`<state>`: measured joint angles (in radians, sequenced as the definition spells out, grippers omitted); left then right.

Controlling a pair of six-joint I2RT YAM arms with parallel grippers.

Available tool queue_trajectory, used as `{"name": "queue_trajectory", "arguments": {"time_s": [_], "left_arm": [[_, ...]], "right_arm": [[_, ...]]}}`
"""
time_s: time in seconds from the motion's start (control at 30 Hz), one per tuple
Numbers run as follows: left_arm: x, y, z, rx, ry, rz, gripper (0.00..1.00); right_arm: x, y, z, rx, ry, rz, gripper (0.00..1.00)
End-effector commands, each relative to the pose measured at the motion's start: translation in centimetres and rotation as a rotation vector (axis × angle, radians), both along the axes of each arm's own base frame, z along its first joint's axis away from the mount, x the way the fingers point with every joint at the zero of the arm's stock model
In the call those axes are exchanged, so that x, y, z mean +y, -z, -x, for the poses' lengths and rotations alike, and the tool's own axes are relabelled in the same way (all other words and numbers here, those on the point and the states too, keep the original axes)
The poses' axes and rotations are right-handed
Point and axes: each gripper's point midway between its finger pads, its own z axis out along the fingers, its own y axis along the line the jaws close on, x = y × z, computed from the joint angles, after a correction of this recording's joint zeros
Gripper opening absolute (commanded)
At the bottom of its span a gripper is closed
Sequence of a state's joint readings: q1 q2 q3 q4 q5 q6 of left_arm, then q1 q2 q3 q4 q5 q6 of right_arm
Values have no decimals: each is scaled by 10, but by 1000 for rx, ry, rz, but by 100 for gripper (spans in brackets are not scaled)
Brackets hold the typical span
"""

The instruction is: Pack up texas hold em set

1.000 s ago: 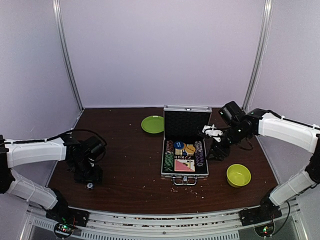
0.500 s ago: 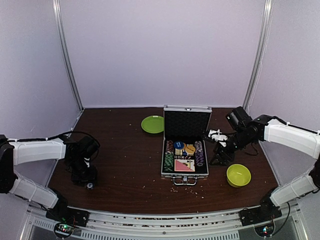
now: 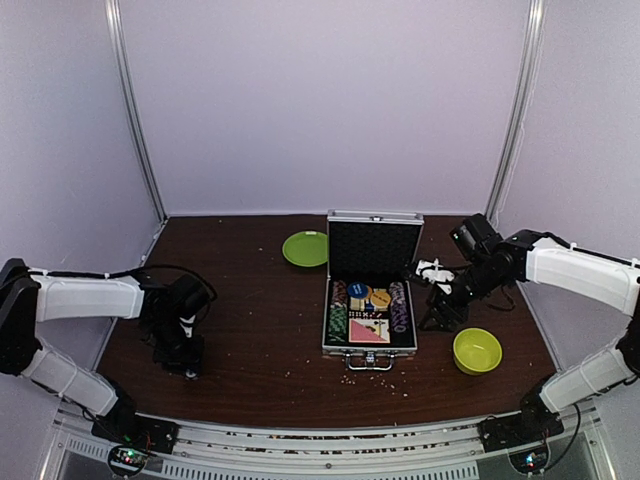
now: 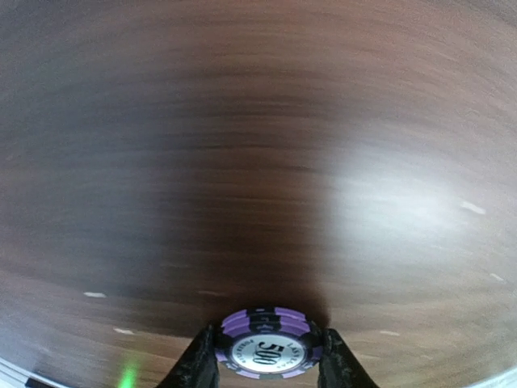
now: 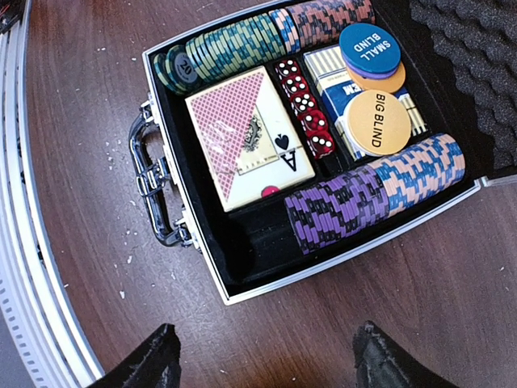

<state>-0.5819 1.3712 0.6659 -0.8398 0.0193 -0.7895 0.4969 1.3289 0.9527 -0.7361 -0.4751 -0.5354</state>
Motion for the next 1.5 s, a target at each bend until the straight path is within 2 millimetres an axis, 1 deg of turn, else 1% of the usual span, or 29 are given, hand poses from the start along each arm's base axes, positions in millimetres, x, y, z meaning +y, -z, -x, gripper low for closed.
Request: {"name": "queue_trajectory", "arguments": {"time_s": [0.0,0.07,0.2,0.3,0.33,0.37,0.43,0.5,0.53,0.63,0.77,0.87,0.93,1.03,1.07,1.17,1.23,1.33,1.37,1.43,1.47], "left_arm": [[-69,-13,-12,-36,184,83,37],[-107,-17,-9,-39,302,96,37],[-184,-24,5,-48,541,109,37],[-228,-26,13,-56,686,88,37],[-245,-29,14,-67,725,97,37],[-255,-27,19,-67,760,93,37],[-271,-23,20,-67,792,90,37],[-278,-23,18,-79,810,88,38],[-280,-24,17,-86,817,88,39],[-283,-22,15,-96,850,90,48],[-285,-22,14,-102,878,92,55],[-282,-30,11,-126,881,81,58],[-272,-42,6,-171,864,57,58],[-244,-64,-11,-259,786,22,60],[-228,-64,-15,-262,756,8,60],[-191,-71,-31,-294,661,-10,61],[-164,-74,-47,-315,593,-37,61],[-126,-74,-71,-345,481,-61,61],[-115,-75,-79,-360,436,-52,62],[-98,-83,-95,-411,362,-30,73],[-90,-91,-103,-452,328,-20,79]], "right_arm": [[1,4,-1,10,-7,-5,74],[2,4,-1,14,-9,-6,74],[1,4,-1,18,-8,-5,74],[0,5,-1,16,-5,-2,74],[1,5,-1,17,-5,-2,74],[0,5,-2,18,-2,0,74],[0,5,-1,19,-1,-1,74],[-1,6,-1,20,1,2,74],[-1,7,-2,20,2,2,74],[-1,7,-2,21,2,3,74],[-1,7,-3,24,2,7,74],[0,2,-6,18,19,-6,74],[5,-11,-7,15,16,-38,72],[18,-32,1,-20,-50,-67,71],[24,-37,5,-44,-86,-48,71],[43,-43,16,-94,-198,21,71],[60,-42,25,-114,-272,51,71],[90,-34,41,-112,-381,82,70],[101,-30,46,-112,-408,85,69],[123,-22,55,-124,-456,96,68],[134,-13,56,-125,-472,113,68]]}}
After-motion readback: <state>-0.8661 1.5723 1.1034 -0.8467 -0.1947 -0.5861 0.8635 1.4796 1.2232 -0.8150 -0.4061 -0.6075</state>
